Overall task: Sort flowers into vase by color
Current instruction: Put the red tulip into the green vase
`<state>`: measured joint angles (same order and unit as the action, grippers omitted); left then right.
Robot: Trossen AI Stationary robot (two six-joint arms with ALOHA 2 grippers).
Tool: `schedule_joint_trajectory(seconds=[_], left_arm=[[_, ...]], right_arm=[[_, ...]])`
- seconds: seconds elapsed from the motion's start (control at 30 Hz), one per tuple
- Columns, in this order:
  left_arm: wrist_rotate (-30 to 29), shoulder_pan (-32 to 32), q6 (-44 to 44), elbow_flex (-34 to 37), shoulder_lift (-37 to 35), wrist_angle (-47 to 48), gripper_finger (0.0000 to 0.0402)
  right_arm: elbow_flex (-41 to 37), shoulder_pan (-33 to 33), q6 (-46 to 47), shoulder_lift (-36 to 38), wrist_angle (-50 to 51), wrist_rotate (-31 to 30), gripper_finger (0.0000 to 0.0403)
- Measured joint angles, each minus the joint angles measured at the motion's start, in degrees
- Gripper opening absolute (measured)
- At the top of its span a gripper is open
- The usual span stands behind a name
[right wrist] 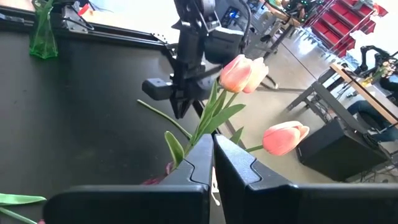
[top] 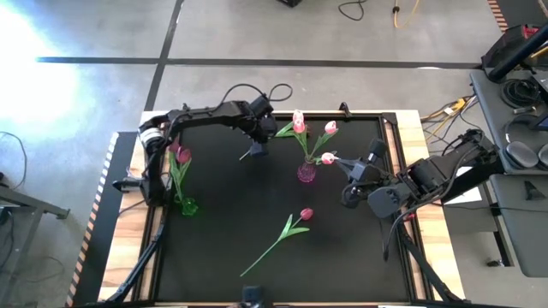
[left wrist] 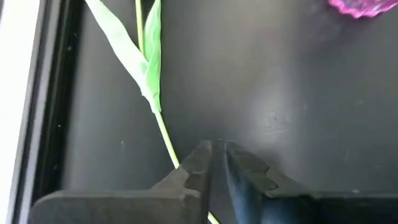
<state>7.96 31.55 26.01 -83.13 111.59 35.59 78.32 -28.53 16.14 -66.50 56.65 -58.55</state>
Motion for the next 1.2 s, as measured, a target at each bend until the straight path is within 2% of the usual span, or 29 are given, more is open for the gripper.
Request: schedule_joint_trajectory(seconds=[0.07,0.2,0.3,0.5,0.93,1.1,1.2], left_arm=[[-0.5,0.0,-0.1,-0.4,1.1,-0.3,0.0053],[-5.2,0.2,-0.7,-1.3,3.6,-1.5,0.0090],[-6.0,0.8,-1.3,-2.5,5.6,-1.7,0.0113],[-6.0,2.0,-1.8,-6.3,9.9,-1.6,0.0130],[-3.6,3.5,-2.1,-8.8,13.9,-0.6,0.0109],[-3.0,3.5,-1.5,-8.9,14.3,-0.4,0.0079],[-2.8,3.6,-1.9,-8.8,14.3,-0.2,0.0045]], right_arm=[[0.0,0.0,0.0,0.0,0.0,0.0,0.0009],[0.0,0.0,0.0,0.0,0.0,0.0,0.0009],[0.0,0.0,0.0,0.0,-0.1,0.0,0.0009],[0.0,0.0,0.0,0.0,-0.1,0.0,0.0009],[0.0,0.0,0.5,0.0,0.1,0.2,0.0009],[0.0,0.0,0.4,0.0,0.1,0.2,0.0009],[0.0,0.0,0.4,0.0,0.1,0.2,0.0009]])
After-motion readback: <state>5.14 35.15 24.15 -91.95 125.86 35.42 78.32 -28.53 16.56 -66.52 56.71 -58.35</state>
